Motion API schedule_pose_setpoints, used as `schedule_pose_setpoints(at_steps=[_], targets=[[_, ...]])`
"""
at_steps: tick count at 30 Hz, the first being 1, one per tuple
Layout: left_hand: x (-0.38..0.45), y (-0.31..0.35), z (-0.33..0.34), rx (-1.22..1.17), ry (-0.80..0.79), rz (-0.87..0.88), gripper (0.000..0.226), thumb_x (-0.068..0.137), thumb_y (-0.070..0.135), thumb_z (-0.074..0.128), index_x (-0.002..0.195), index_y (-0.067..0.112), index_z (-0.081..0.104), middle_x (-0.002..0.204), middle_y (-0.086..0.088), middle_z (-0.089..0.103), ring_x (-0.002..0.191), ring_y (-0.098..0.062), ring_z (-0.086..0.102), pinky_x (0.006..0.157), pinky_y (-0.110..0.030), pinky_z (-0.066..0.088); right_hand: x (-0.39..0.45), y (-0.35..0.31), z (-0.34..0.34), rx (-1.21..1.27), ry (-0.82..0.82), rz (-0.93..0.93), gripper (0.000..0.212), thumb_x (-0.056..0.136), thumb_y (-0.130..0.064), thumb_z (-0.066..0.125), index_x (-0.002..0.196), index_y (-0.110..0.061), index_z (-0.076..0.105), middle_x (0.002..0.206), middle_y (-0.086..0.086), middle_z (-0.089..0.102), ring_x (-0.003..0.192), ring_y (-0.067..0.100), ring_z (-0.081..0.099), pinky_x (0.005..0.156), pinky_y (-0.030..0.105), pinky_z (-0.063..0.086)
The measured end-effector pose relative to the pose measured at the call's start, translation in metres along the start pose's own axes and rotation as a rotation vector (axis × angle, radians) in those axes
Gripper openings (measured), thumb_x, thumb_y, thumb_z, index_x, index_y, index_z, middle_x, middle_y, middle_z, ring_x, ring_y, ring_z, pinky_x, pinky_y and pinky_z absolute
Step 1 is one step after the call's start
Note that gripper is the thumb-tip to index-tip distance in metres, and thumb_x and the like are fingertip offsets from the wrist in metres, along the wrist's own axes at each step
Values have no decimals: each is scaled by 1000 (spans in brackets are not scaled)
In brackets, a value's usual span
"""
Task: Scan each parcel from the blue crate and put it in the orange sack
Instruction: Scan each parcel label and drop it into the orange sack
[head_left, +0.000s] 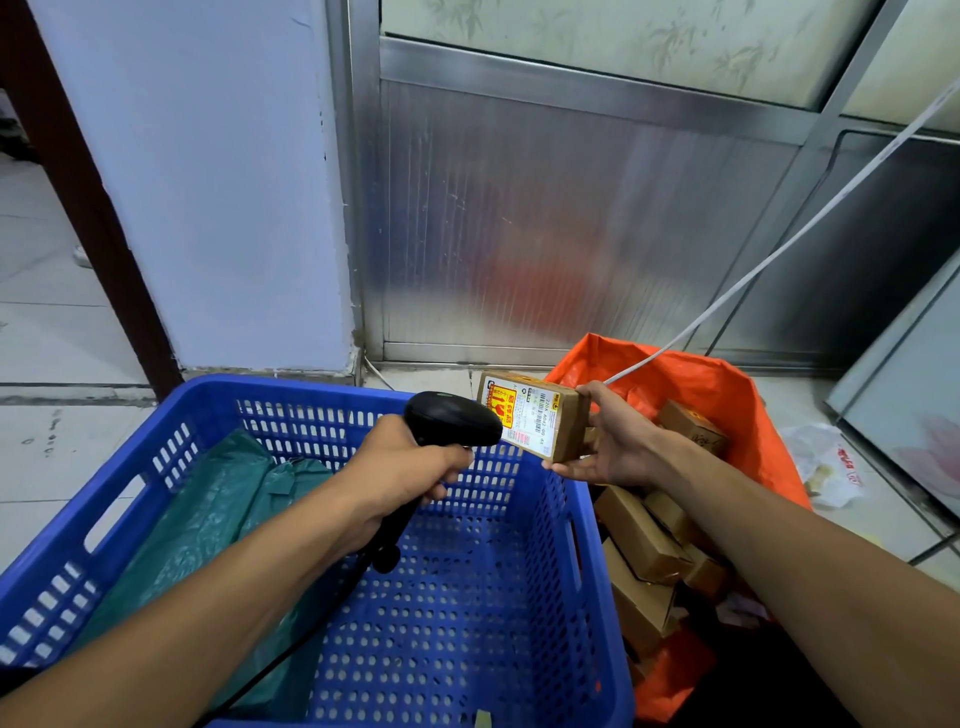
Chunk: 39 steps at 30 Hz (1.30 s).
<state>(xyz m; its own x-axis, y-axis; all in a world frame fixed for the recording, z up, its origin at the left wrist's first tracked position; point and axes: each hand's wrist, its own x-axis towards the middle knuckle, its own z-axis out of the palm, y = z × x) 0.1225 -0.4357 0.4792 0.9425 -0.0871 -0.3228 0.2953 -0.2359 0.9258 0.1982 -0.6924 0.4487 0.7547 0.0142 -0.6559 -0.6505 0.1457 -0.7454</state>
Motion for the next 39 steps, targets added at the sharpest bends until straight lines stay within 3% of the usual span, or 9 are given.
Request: schedule_pose_setpoints(at_steps=[9, 14, 16, 20, 26, 30, 34, 39], targets=[[0, 0, 1, 13, 29, -17, 15, 88, 6, 72, 97, -5, 72, 57, -3, 59, 48, -12, 51, 52, -25, 42, 1, 0, -1, -15, -2, 1, 53, 90, -50, 53, 125, -10, 57, 130, 26, 55, 103, 44, 66, 91, 46, 55], [-3, 2, 2, 30, 19, 27, 1, 87, 7, 74, 88, 6, 73, 55, -1, 61, 48, -11, 53, 53, -25, 45, -2, 2, 4, -2, 8, 11, 47, 90, -48, 57, 124, -15, 54, 137, 21, 47, 106, 45, 65, 73, 44, 61], [-5, 2, 3, 16, 11, 42, 3, 86, 7, 75, 88, 9, 74, 55, -1, 62, 49, -11, 55, 55, -25, 46, -4, 3, 5, -24, 4, 15, 38, 90, -46, 57, 112, -16, 56, 134, 21, 49, 107, 44, 64, 80, 45, 60], [-5, 4, 4, -30, 47, 68, 5, 84, 6, 77, 84, 10, 75, 53, -1, 62, 46, -10, 54, 52, -23, 47, -11, 2, 8, -125, 1, -23, 29, 92, -42, 57, 98, -13, 61, 108, 19, 64, 104, 36, 66, 100, 46, 52], [-3, 4, 3, -55, 105, 82, 6, 82, 5, 78, 87, 8, 76, 51, 0, 62, 45, -10, 54, 54, -24, 49, -5, 3, 9, -170, -7, -40, 36, 92, -47, 55, 109, -15, 62, 115, 19, 62, 104, 38, 67, 96, 48, 54], [-3, 4, 2, -46, 146, 89, 4, 82, 3, 76, 84, 7, 75, 50, 2, 62, 43, -7, 54, 48, -20, 46, 1, 5, 7, -184, -40, -45, 44, 90, -46, 58, 123, -17, 60, 124, 18, 59, 104, 38, 67, 84, 45, 59], [-1, 2, 1, -24, 156, 84, 5, 82, 5, 77, 86, 9, 76, 51, 2, 63, 44, -8, 55, 53, -24, 47, 6, 5, 5, -176, -71, -54, 47, 86, -45, 63, 125, -20, 62, 130, 15, 57, 106, 41, 67, 77, 44, 59], [-2, 0, 2, -9, 127, 83, 9, 83, 3, 75, 88, 10, 74, 54, -1, 63, 47, -11, 54, 57, -28, 49, 10, 5, 2, -173, -93, -45, 51, 83, -45, 67, 127, -19, 60, 130, 17, 58, 104, 41, 69, 83, 47, 58]])
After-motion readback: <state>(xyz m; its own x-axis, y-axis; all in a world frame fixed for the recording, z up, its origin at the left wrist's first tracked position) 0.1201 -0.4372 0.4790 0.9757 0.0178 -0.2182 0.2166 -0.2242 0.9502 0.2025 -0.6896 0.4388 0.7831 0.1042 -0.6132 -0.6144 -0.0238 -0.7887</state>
